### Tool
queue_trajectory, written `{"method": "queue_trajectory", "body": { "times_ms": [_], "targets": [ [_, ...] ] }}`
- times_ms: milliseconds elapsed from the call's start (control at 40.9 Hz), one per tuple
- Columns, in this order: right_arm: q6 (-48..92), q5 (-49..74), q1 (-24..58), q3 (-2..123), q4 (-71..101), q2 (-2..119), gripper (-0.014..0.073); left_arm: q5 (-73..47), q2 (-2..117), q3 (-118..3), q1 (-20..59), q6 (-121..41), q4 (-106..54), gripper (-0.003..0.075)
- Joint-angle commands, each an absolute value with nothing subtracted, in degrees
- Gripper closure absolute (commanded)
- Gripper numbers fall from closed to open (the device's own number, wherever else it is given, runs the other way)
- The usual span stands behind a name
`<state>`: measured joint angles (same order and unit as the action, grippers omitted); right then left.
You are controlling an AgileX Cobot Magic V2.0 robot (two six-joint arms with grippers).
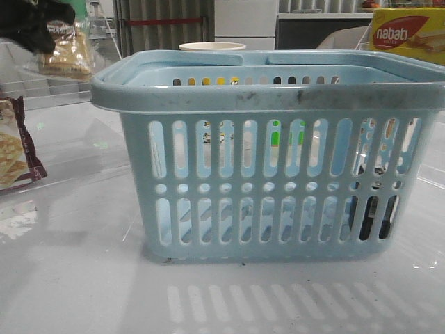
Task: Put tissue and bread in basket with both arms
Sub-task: 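Lift the bagged bread with the left gripper and carry it over the basket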
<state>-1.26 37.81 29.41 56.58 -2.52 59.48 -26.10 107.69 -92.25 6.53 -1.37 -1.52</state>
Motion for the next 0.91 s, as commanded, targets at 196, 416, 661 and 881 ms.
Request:
{"method": "queue_trajectory", "body": {
  "times_ms": [196,416,661,881],
  "targets": [
    [-1.0,33.7,29.47,58.23,-3.63,58.34,0.0023,-30.06,91.26,-94.53,13.7,-1.76,-1.43,0.0629],
    [-1.0,33.7,29.47,58.23,-3.63,58.34,0.0023,-36.18,83.65,-94.53,23.9,-7.41,-1.16,0.0629],
    [-1.0,33.7,29.47,58.23,-3.63,58.34,0.0023,-43.63,82.67,-94.53,37.11,-10.92,-1.16,0.0629],
    [-1.0,33.7,29.47,58.23,-3.63,58.34,0.0023,-44.97,86.66,-94.53,41.28,-10.92,-1.16,0.0629]
  ]
}}
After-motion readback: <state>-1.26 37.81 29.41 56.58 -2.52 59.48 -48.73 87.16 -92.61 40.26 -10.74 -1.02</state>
